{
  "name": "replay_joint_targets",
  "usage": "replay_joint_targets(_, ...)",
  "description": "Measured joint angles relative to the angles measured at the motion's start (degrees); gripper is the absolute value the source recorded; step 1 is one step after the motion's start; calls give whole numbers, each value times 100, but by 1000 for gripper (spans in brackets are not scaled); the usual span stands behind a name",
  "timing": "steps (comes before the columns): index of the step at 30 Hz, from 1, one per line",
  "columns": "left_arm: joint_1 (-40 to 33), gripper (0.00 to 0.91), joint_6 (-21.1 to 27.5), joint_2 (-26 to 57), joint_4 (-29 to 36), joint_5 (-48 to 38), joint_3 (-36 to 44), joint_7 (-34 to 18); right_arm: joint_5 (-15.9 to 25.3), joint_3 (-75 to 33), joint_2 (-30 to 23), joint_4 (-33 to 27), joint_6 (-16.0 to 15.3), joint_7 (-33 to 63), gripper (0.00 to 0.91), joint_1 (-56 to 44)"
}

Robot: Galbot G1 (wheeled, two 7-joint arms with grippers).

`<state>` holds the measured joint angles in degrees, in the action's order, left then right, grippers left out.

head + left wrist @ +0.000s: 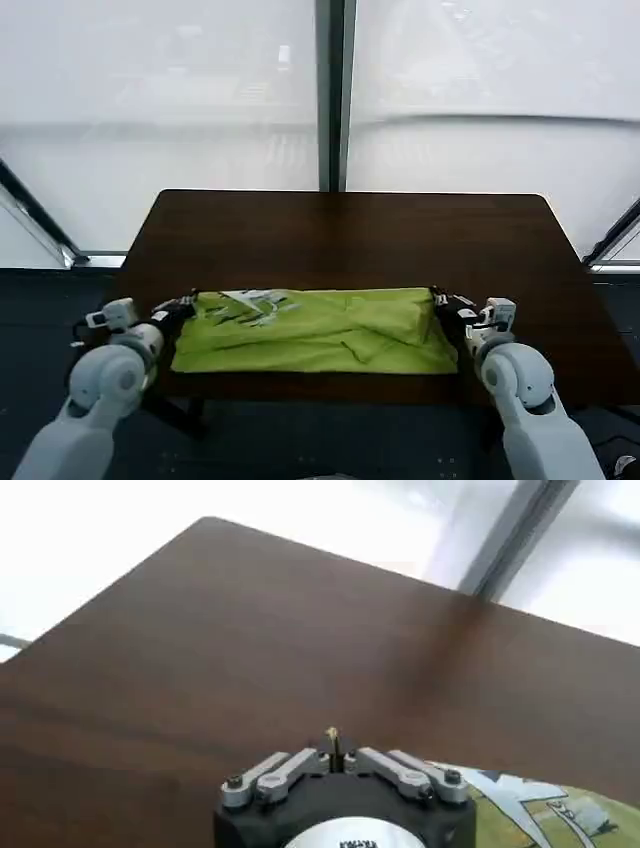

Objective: Fold and organize the clothes.

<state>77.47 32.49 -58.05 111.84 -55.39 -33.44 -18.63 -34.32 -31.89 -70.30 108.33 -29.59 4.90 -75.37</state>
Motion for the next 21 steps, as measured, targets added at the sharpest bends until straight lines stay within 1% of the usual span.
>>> replay_joint_targets(1,0,88,-43,7,-2,0,1,28,-26,-2,-3,5,43,-18,0,-10)
replay_joint_targets(2,-6,176,-110,9,-4,30,8,44,-38,-6,-5,21,112,-69,10,-25)
replay_joint_targets(3,-17,878,-183,9,-4,86,25,51,-41,-16,-6,41,183,-133,878,-38)
replay_joint_targets(7,-83,878,-510,10,-13,349,119,42,-39,-83,48,130,542,-318,878,-116)
replay_joint_targets(10,-124,878,-483,50,4,415,143,9,-38,-126,121,215,819,-399,878,-175)
replay_joint_targets(12,-108,878,-341,110,20,438,144,15,-38,-158,196,289,1018,-467,878,-232)
replay_joint_targets(14,-73,878,-165,189,45,394,125,-8,-63,-186,282,356,1117,-522,878,-290)
replay_joint_targets(17,-1,878,71,353,108,121,38,-66,-254,-254,500,561,1324,-619,878,-449)
replay_joint_targets(19,97,878,360,523,165,-260,-112,221,-385,-321,695,728,1452,-714,878,-623)
replay_joint_targets(21,233,878,741,746,168,-685,-378,683,-581,-433,938,922,1511,-826,878,-866)
